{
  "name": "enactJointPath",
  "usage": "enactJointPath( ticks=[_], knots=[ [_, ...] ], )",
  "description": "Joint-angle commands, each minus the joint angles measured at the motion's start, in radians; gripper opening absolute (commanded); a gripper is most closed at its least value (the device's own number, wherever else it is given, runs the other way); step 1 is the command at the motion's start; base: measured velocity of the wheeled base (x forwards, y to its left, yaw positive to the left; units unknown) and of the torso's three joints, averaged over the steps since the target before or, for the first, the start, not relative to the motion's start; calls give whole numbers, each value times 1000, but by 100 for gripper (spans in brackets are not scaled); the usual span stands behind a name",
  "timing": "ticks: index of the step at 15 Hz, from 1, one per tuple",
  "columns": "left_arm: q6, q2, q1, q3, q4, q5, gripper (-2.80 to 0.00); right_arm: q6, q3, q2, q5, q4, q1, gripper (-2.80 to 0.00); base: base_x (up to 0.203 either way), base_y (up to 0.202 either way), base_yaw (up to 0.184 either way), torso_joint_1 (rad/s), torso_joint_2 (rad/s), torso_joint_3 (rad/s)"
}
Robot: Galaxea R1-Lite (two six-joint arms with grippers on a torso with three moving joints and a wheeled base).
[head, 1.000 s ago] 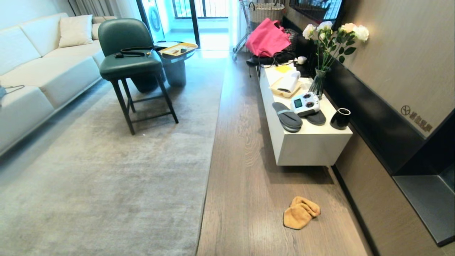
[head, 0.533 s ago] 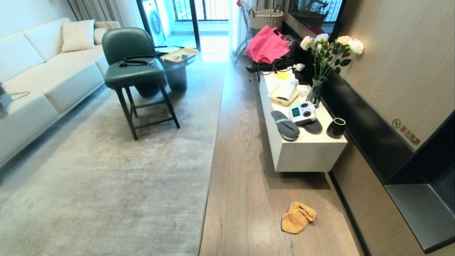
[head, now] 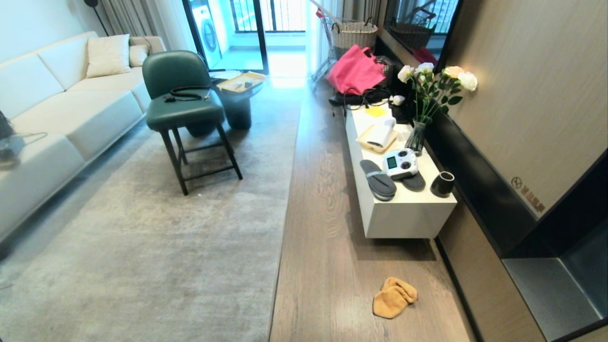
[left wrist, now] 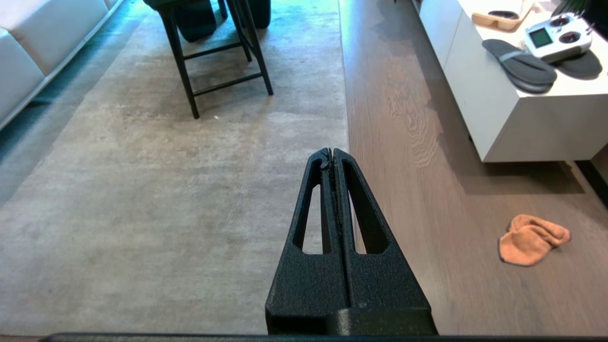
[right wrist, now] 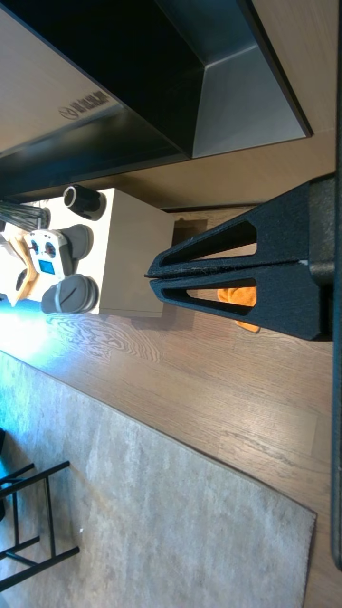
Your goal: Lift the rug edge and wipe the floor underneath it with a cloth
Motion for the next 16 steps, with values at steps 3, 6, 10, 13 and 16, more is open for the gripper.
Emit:
enactJointPath(
  ticks=[3,6,10,13,16],
  knots=[
    [0,0,0,0,1,0,-280,-4,0,1,2,1,0,-280,0,0,0,226,-594,-370],
    [0,0,0,-1,0,0,-280,-4,0,1,2,0,0,-280,0,0,0,219,-546,-327],
    [0,0,0,0,0,0,-280,-3,0,1,2,0,0,-280,0,0,0,158,-378,-229],
    [0,0,0,0,1,0,-280,-2,0,1,2,1,0,-280,0,0,0,147,-341,-197],
    [0,0,0,0,1,0,-280,-4,0,1,2,0,0,-280,0,0,0,145,-336,-192]
  ],
)
